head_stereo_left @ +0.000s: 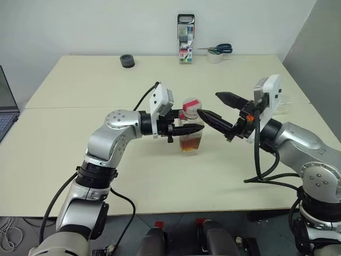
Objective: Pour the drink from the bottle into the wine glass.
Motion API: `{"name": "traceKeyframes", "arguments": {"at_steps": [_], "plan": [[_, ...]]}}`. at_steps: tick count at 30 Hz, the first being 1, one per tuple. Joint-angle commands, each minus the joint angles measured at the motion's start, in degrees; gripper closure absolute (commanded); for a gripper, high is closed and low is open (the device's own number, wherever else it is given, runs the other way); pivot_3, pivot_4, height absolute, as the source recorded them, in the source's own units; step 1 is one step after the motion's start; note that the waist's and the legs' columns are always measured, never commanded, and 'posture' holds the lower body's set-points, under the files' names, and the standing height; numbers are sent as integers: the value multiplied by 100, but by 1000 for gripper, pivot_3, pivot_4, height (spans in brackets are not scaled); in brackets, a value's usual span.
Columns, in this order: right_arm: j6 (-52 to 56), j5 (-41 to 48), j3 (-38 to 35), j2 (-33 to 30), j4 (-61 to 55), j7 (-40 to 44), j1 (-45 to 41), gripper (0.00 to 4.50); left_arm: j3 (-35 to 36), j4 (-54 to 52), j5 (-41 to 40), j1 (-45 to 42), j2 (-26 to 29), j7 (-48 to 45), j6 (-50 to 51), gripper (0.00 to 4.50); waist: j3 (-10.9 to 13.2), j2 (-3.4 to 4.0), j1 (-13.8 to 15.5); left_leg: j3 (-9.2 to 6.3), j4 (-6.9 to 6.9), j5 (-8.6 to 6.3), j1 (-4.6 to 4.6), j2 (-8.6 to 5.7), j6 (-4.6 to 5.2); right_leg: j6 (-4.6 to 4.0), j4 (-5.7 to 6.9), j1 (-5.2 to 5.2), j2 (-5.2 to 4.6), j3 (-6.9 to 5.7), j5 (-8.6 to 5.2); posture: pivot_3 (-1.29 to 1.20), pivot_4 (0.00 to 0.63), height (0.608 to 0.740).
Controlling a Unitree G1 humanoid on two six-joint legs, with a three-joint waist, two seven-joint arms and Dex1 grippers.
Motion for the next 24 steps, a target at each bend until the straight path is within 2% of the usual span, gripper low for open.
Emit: {"name": "traceKeyframes", "arguments": {"at_steps": [1,6,11,20,22,24], "plan": [[40,419,-30,20,-229,43,-136,19,129,-125,-33,-179,-16,-19,-164,2502,0,0,0,-1,0,0,0,0,0,0,0,0,0,0,0,0,150,740],[0,599,305,206,-205,22,-280,19,138,-142,-35,-173,-5,-7,-173,2502,0,0,-4,-1,0,0,0,1,0,0,0,0,0,-1,0,0,150,740],[-362,38,759,662,173,-50,-498,19,113,-234,-33,-127,-8,19,-172,2502,0,0,-7,-2,0,1,1,1,-2,0,1,0,0,-1,0,0,150,740],[-508,-51,723,809,272,-60,-525,19,170,-310,-48,-61,21,115,-150,2502,0,0,-5,-3,1,3,0,0,-4,0,-1,0,-1,0,0,0,150,740],[-503,-41,708,807,274,-67,-524,379,161,-315,-52,-52,15,129,-151,2502,0,0,-4,-3,0,2,0,0,-4,0,-1,0,-1,0,0,0,150,740],[-499,-37,700,805,275,-74,-528,937,152,-314,-56,-52,8,142,-155,2502,0,0,-5,-3,1,2,0,0,-4,0,-1,0,-1,-1,0,0,150,740]]}}
